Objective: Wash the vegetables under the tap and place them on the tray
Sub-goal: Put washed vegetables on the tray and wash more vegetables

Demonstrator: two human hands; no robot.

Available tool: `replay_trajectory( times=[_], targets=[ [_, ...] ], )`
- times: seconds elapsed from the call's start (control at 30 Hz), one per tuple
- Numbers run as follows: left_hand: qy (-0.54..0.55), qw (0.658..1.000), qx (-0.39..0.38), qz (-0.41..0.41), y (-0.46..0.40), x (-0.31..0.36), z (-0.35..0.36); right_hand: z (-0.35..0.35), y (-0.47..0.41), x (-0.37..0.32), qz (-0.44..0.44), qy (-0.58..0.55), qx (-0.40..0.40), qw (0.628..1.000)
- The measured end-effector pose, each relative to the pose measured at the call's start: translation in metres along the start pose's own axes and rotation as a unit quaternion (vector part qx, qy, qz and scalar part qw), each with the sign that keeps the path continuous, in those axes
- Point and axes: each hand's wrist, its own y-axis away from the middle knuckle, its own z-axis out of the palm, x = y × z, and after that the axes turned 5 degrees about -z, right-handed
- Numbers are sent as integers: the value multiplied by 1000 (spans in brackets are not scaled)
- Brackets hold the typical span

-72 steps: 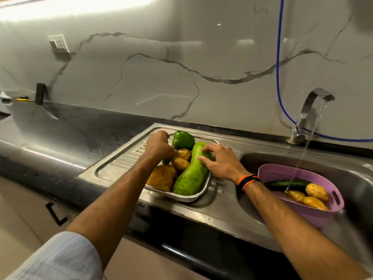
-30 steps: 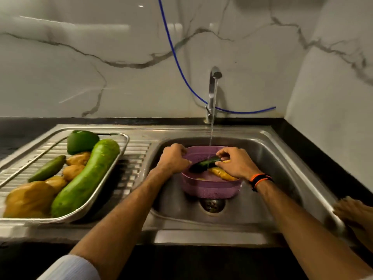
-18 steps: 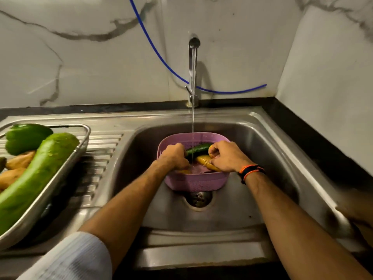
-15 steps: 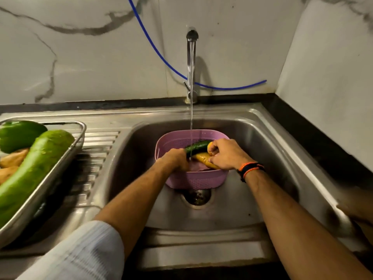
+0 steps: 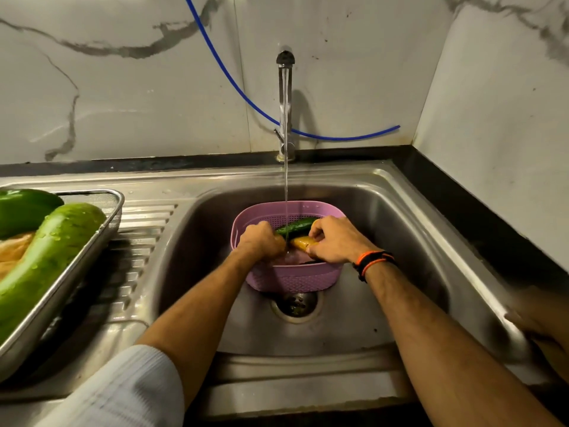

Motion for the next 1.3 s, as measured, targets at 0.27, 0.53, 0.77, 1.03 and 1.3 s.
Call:
replay_trajectory(
  times=[0.27,0.53,0.77,1.03,1.3],
  targets=[
    [592,797,-110,-47,24,13,-19,5,0,-12,-20,-56,19,998],
    [645,752,-134,-26,22,22,-12,11,1,-48,-7,-272,86,958],
    [704,705,-79,-13,31,37,-10,8,-28,-68,37,-325,132,936],
    [709,704,-35,-23,23,39,-12,16,-45,-65,29,-398,172,901],
    [718,695,18,-22,22,46,-13,20,-46,-72,17,-384,214,898]
  ],
)
